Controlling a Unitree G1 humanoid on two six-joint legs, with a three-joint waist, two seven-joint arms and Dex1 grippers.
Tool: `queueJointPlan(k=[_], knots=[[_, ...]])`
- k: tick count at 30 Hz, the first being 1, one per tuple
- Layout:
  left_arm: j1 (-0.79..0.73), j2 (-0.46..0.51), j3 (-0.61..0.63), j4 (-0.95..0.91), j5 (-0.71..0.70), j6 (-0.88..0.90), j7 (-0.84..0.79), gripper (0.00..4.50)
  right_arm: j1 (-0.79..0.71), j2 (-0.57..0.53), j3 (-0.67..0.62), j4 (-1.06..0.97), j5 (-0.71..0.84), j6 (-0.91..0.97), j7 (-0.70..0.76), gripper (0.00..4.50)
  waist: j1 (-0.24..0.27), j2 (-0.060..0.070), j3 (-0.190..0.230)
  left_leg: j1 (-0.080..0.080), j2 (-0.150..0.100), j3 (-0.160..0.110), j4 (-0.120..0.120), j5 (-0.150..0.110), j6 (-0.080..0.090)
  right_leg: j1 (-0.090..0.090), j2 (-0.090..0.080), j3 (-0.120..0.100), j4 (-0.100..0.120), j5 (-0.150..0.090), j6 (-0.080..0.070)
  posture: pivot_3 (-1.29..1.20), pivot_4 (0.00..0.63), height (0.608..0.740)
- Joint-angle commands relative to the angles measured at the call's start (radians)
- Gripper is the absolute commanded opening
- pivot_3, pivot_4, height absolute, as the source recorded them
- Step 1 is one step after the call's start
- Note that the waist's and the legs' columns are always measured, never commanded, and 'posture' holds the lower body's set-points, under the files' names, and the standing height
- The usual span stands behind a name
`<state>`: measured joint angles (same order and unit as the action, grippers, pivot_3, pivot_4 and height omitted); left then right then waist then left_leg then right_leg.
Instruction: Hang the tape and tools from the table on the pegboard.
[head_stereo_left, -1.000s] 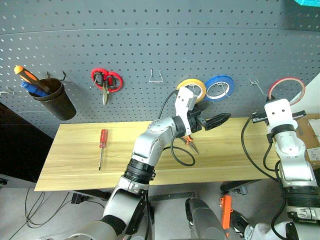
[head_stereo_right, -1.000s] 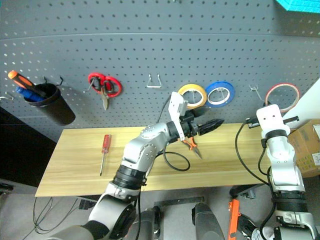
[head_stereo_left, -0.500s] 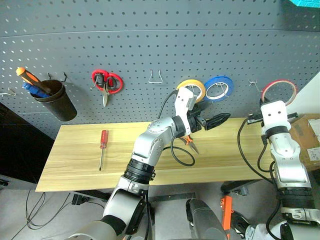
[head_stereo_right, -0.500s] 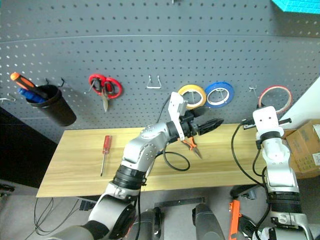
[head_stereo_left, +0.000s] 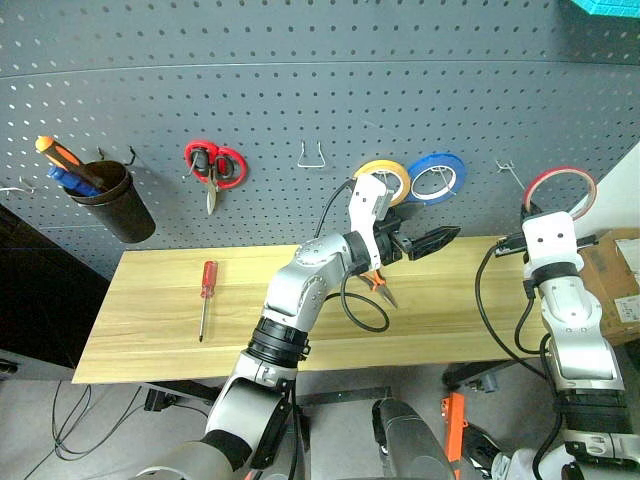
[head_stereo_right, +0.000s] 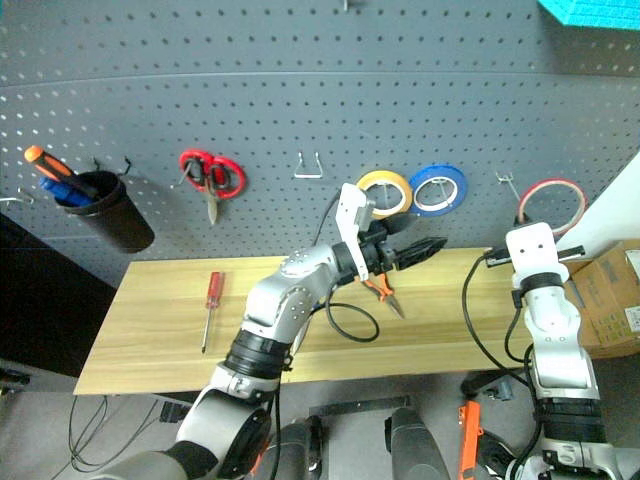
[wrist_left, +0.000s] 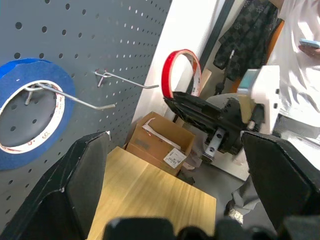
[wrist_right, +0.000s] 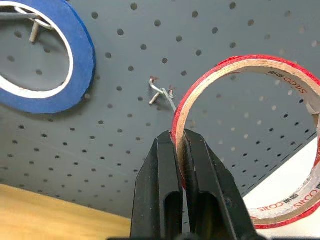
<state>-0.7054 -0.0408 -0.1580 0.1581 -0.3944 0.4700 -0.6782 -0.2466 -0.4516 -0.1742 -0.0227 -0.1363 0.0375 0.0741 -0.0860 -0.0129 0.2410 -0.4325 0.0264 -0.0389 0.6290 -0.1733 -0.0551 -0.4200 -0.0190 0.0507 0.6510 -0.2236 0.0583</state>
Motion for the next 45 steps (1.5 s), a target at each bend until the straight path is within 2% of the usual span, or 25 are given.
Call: queueJointPlan(k=[1, 18, 23, 24, 26, 36, 37, 41, 45], knots=[[-0.017, -0.006, 0.006, -0.044, -0.012, -0.006, -0.001, 4.50, -0.012, 0.004, -0.002, -0.023, 0.037, -0.025, 0.037, 0.01, 0.000, 0.000, 0.000, 0.000, 0.000, 0.000, 0.000, 0.000, 0.000, 0.000, 0.000, 0.000, 0.000, 0.000, 0.000, -0.10, 0.154, 0.740], [0.001, 0.007, 0.012, -0.074, -0.018, 0.022, -0.001, 4.50, -0.222, -0.036, 0.012, 0.298, 0.127, -0.110, 0.198, 0.01, 0.003, 0.000, 0.000, 0.001, 0.000, 0.001, 0.000, 0.002, 0.002, 0.000, 0.000, 0.001, 0.001, 0.002, 0.000, -0.07, 0.166, 0.740], [0.001, -0.002, 0.007, -0.076, -0.017, 0.026, 0.002, 4.50, -0.261, -0.036, 0.007, 0.371, 0.171, -0.059, 0.251, 0.01, 0.003, 0.000, 0.000, 0.001, 0.000, 0.001, 0.001, 0.002, 0.002, 0.000, 0.000, 0.001, 0.002, 0.002, 0.000, -0.07, 0.164, 0.740], [0.000, -0.003, 0.007, -0.076, -0.017, 0.026, 0.002, 4.50, -0.258, -0.038, 0.008, 0.371, 0.171, -0.064, 0.253, 0.47, 0.003, 0.000, 0.000, 0.001, 0.000, 0.001, 0.001, 0.002, 0.002, 0.000, 0.000, 0.001, 0.002, 0.002, 0.000, -0.07, 0.165, 0.740], [-0.002, -0.003, 0.009, -0.075, -0.017, 0.026, 0.002, 4.50, -0.249, -0.040, 0.009, 0.365, 0.168, -0.069, 0.248, 0.98, 0.003, 0.000, 0.000, 0.001, 0.000, 0.001, 0.001, 0.002, 0.003, 0.000, 0.000, 0.001, 0.003, 0.002, 0.000, -0.07, 0.166, 0.740], [0.010, -0.002, 0.007, -0.085, -0.015, 0.030, 0.010, 4.50, -0.142, -0.024, 0.011, 0.249, 0.153, 0.010, 0.206, 4.30, 0.003, 0.000, 0.000, 0.001, 0.000, 0.002, 0.001, 0.002, 0.003, 0.000, 0.000, 0.003, 0.003, 0.002, 0.000, -0.08, 0.174, 0.740], [0.017, 0.000, 0.007, -0.093, -0.016, 0.034, 0.015, 4.50, -0.119, -0.019, 0.013, 0.219, 0.148, 0.042, 0.195, 4.46, 0.002, 0.000, 0.000, 0.001, 0.000, 0.002, 0.001, 0.002, 0.003, 0.000, 0.000, 0.003, 0.003, 0.002, 0.000, -0.08, 0.177, 0.740], [0.102, 0.040, 0.004, -0.140, 0.005, 0.054, 0.042, 4.50, 0.033, 0.020, 0.050, -0.007, 0.171, 0.268, 0.199, 4.46, 0.002, 0.000, 0.000, 0.003, 0.000, 0.004, 0.000, 0.002, 0.003, -0.001, 0.001, 0.005, 0.005, 0.001, 0.000, -0.08, 0.193, 0.740], [0.206, 0.080, 0.014, -0.200, 0.017, 0.113, 0.112, 4.50, 0.051, 0.058, 0.108, -0.124, 0.175, 0.500, 0.203, 4.46, -0.004, -0.001, 0.000, 0.007, 0.001, 0.009, 0.000, 0.002, 0.003, -0.001, 0.001, 0.012, 0.009, 0.001, -0.001, -0.07, 0.210, 0.740]])
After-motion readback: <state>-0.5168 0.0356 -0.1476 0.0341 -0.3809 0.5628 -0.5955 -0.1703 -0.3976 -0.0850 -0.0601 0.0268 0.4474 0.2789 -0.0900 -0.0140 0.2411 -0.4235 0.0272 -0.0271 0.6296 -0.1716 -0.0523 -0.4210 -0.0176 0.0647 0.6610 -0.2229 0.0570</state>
